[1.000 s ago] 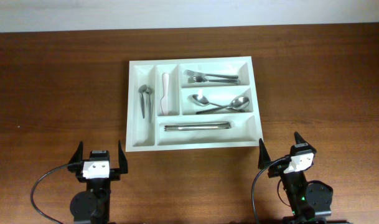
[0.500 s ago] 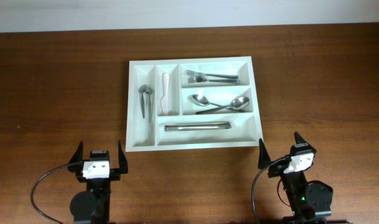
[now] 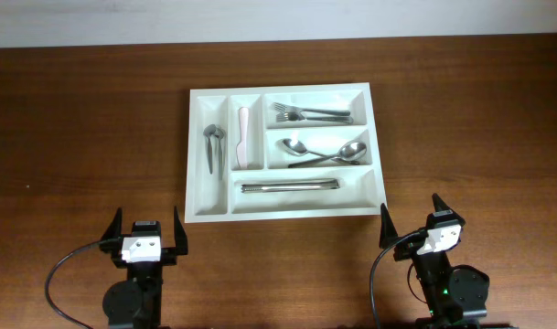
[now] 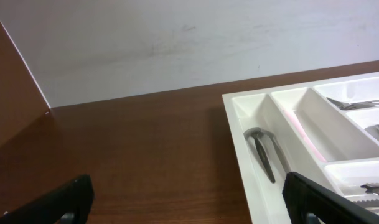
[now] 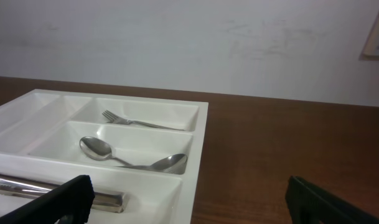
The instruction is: Pack container
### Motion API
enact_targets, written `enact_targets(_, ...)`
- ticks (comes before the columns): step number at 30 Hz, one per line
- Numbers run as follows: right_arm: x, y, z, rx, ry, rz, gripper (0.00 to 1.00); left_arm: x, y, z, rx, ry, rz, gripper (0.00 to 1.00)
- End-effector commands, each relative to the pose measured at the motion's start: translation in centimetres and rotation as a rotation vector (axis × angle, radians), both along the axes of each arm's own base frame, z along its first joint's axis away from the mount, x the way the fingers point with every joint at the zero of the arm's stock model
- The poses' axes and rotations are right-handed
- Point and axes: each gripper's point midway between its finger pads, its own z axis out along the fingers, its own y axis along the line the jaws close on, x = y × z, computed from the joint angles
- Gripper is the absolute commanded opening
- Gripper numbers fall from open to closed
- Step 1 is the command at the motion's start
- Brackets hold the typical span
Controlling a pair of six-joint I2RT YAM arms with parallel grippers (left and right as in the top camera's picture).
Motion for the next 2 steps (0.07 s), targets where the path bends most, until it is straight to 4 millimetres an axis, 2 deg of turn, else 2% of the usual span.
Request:
enact_targets(1,-0.02,-0.07,-0.27,0.007,0.007,-0.009,0.99,-0.02,0.39,-0.23,-0.008,-0.002,0.021,0.99)
enact_targets(2,-0.02,-0.07,-0.27,0.007,0.007,-0.009,0.99,-0.02,0.39,-0.22,-0.008,-0.003,0.021,0.99)
